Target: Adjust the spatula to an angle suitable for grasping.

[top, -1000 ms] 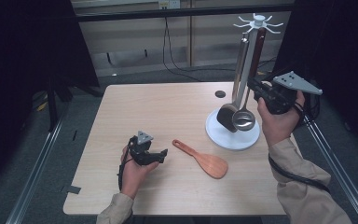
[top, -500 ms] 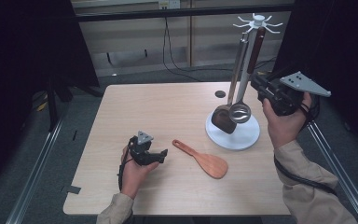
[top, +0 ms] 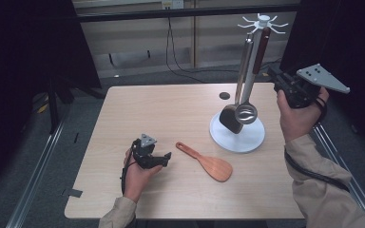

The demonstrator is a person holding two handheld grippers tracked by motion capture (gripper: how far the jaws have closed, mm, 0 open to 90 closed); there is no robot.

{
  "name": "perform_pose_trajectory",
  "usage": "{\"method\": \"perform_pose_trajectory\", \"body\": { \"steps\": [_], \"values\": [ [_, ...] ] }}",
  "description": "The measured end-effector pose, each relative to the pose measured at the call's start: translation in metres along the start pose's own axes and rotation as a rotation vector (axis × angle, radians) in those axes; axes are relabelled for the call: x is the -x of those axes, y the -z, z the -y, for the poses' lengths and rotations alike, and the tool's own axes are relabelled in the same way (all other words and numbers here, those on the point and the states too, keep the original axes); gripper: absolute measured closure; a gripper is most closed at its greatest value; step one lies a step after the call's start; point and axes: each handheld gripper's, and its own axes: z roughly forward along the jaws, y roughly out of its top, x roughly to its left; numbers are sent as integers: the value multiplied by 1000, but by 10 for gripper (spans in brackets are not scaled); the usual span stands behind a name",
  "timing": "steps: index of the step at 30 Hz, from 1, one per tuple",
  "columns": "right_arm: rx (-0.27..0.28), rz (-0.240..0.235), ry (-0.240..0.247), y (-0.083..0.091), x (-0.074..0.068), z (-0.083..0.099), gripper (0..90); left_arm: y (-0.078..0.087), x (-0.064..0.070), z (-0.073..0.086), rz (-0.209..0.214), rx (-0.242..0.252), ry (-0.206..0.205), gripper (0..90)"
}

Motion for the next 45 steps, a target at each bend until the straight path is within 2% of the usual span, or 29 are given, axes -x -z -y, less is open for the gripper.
{"method": "perform_pose_trajectory", "body": {
  "steps": [8,9,11,18,31,36,45],
  "values": [
    [23,24,-28,-7,6,-17,900,0,-1,0,1,2,1,217],
    [27,28,-26,-8,6,-20,900,0,-1,0,2,-5,-10,216],
    [43,37,-27,-9,7,-25,900,-1,1,0,1,10,11,217],
    [90,51,-54,-13,10,-42,900,0,0,0,-2,11,9,217],
    [148,100,-40,-19,9,-56,900,1,-2,0,0,6,4,217],
    [154,78,-49,-18,9,-55,900,2,-2,-1,0,8,3,217],
    [152,43,-37,-16,-1,-57,900,2,-2,-1,-3,7,1,217]
  ]
}}
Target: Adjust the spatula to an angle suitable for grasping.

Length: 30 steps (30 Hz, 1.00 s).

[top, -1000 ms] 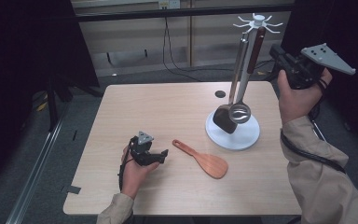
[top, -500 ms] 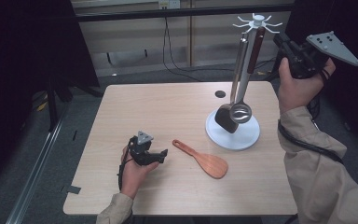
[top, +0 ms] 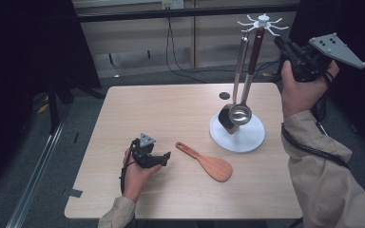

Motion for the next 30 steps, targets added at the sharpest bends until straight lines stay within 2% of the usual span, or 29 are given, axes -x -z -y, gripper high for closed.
{"method": "perform_pose_trajectory", "body": {
  "steps": [3,12,30],
  "values": [
    [0,-13,3,0,-4,0,900,0,1,0,0,10,11,217],
    [-12,-36,8,-2,-12,0,900,1,0,-1,0,10,8,217],
    [-21,-63,20,-3,-17,0,900,2,0,-2,-4,17,9,221]
  ]
}}
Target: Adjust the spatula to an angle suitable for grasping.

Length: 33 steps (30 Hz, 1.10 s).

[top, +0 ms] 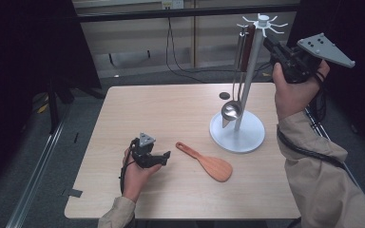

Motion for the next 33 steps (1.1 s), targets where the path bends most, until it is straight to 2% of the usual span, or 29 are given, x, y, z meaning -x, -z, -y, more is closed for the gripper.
{"method": "perform_pose_trajectory", "body": {
  "steps": [6,11,12,18,21,23,24,25,27,28,29,32,33],
  "values": [
    [0,-1,-4,2,0,3,900,0,0,0,2,3,1,222],
    [-12,-8,-11,8,1,14,876,0,0,-1,7,1,7,226],
    [-16,-12,-16,11,1,17,869,0,0,-1,9,-3,-3,227],
    [-62,-41,-14,25,1,43,752,-4,3,-4,21,2,-1,248],
    [-93,-48,-24,33,0,60,653,-7,4,-7,32,13,8,281],
    [-117,-59,-29,37,-1,71,592,-9,7,-9,44,40,44,321],
    [-131,-63,-34,39,-2,77,564,-9,7,-10,44,33,31,337],
    [-147,-68,-35,41,-2,82,536,-11,8,-11,53,40,42,356],
    [-172,-69,-44,46,-3,93,479,-12,9,-13,65,42,28,425],
    [-190,-71,-50,48,-3,99,453,-13,11,-14,71,49,39,456],
    [-199,-70,-56,50,-2,104,436,-14,11,-15,77,40,24,487],
    [-239,-73,-67,57,-2,120,379,-19,15,-18,87,39,37,580],
    [-250,-77,-69,59,-1,126,359,-21,15,-19,96,20,22,632]
  ]
}}
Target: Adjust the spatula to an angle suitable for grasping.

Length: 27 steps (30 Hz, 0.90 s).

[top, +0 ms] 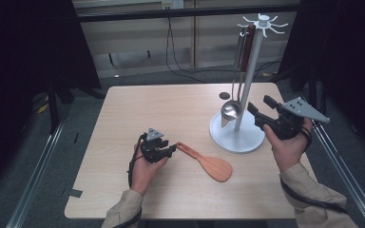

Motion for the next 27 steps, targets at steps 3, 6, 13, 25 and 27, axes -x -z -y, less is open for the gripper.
{"method": "perform_pose_trajectory", "body": {
  "steps": [3,6,13,25,27],
  "values": [
    [-38,-14,-6,2,1,16,314,-7,1,-2,2,-23,0,761],
    [-62,-24,-9,4,1,29,284,-15,-2,-3,1,-41,21,875],
    [-98,-41,6,10,2,46,242,-27,-7,-9,2,-40,-4,900],
    [-150,-76,43,16,-3,60,186,-48,6,-11,6,-104,-66,900],
    [-157,-76,39,18,-3,61,181,-47,7,-12,3,-129,-90,900]
  ]
}}
